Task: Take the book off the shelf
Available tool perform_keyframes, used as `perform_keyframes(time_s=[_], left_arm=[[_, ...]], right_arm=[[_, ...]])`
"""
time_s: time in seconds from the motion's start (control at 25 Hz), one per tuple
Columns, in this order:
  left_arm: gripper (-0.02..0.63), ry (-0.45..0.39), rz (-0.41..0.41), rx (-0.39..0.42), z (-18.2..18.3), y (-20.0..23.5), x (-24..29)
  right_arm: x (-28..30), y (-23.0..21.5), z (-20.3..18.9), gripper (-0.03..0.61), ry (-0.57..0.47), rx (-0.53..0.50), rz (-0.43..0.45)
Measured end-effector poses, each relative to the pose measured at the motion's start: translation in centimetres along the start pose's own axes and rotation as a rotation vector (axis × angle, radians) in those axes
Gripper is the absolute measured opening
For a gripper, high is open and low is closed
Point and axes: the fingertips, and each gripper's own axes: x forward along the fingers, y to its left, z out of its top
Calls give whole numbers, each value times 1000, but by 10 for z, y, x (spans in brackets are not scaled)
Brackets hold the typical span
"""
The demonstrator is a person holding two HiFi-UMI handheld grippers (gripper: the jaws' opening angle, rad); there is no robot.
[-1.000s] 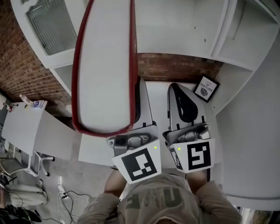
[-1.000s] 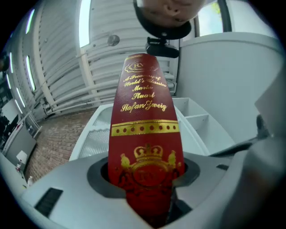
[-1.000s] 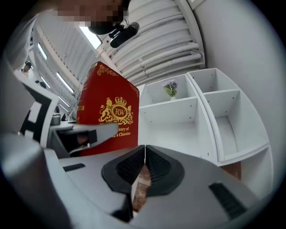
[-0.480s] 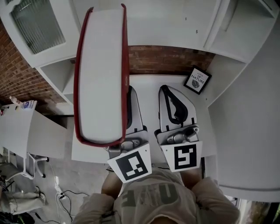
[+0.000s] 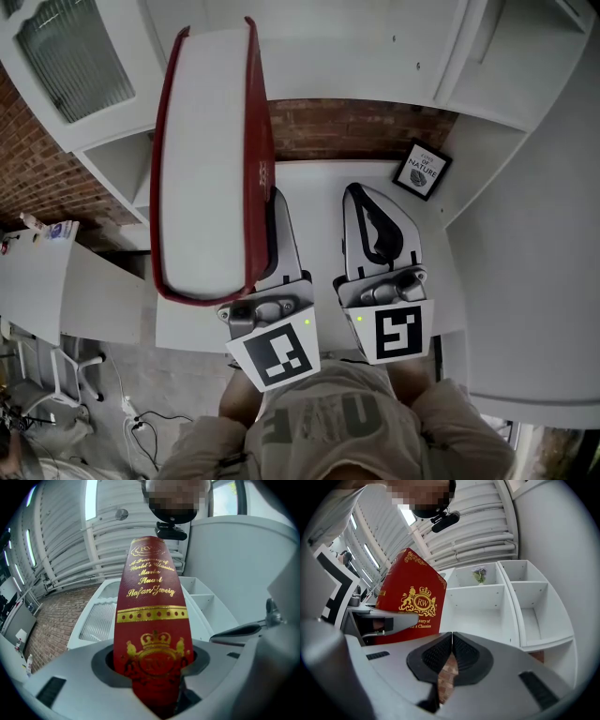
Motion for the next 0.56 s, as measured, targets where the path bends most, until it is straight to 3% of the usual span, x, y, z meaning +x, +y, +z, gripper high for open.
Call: perform_keyframes(time_s=[0.56], left_arm=[[249, 5, 9, 28, -1, 1, 1]], right_arm=[[3, -1, -5, 15, 21, 40, -1]])
